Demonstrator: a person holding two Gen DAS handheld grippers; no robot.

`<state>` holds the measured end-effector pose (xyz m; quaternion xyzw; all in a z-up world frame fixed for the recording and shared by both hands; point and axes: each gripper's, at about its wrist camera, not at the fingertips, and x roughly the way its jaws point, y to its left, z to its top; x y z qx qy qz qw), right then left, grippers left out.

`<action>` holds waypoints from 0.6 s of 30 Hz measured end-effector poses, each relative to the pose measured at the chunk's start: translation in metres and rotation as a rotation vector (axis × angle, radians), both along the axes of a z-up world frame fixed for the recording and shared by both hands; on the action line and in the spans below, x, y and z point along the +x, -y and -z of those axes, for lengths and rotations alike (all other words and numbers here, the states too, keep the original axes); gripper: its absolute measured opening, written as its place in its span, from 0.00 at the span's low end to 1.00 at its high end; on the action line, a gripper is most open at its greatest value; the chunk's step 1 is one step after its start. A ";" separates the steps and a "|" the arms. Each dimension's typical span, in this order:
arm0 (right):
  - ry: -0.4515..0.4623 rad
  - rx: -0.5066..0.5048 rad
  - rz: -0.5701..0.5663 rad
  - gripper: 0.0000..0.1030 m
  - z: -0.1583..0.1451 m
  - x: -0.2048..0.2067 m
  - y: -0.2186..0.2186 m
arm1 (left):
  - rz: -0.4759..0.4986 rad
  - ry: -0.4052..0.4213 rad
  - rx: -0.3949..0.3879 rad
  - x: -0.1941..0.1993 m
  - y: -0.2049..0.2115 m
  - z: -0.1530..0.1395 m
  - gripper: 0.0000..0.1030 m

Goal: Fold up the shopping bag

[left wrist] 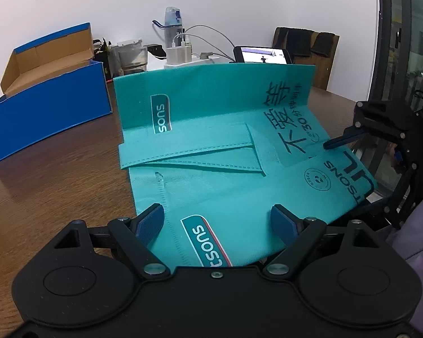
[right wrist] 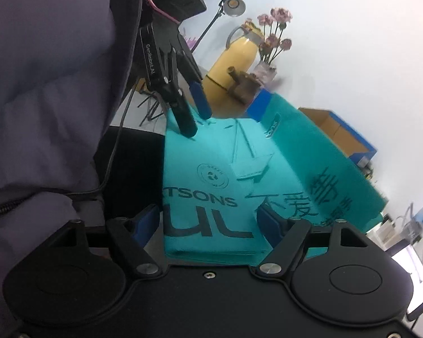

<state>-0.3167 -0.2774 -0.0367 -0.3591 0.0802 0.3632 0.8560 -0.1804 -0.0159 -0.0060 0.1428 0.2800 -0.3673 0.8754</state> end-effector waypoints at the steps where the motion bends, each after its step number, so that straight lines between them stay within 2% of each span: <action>1: 0.000 -0.005 0.001 0.64 -0.002 0.001 0.000 | 0.001 0.000 0.001 0.001 0.001 0.000 0.81; 2: -0.014 0.007 0.000 0.61 -0.004 0.001 0.001 | 0.006 0.003 0.000 0.001 0.000 0.000 0.81; 4: -0.079 0.071 0.001 0.39 -0.009 0.006 0.006 | 0.018 0.011 -0.005 0.000 -0.001 0.000 0.80; 8: -0.260 0.349 0.004 0.35 -0.013 0.028 0.046 | 0.133 0.016 -0.082 -0.004 -0.015 0.005 0.80; 12: -0.447 0.572 -0.002 0.32 -0.013 0.059 0.079 | 0.256 0.021 -0.165 -0.008 -0.029 0.011 0.84; 15: -0.536 0.649 -0.011 0.32 -0.014 0.079 0.089 | 0.320 0.026 -0.207 -0.009 -0.037 0.014 0.84; 16: -0.553 0.662 -0.008 0.32 -0.014 0.083 0.090 | 0.299 0.024 -0.200 -0.007 -0.037 0.014 0.79; 17: -0.570 0.675 -0.006 0.32 -0.014 0.086 0.091 | 0.273 0.019 -0.191 -0.003 -0.036 0.015 0.67; 18: -0.587 0.688 -0.003 0.32 -0.014 0.090 0.092 | 0.247 0.009 -0.196 0.000 -0.036 0.016 0.60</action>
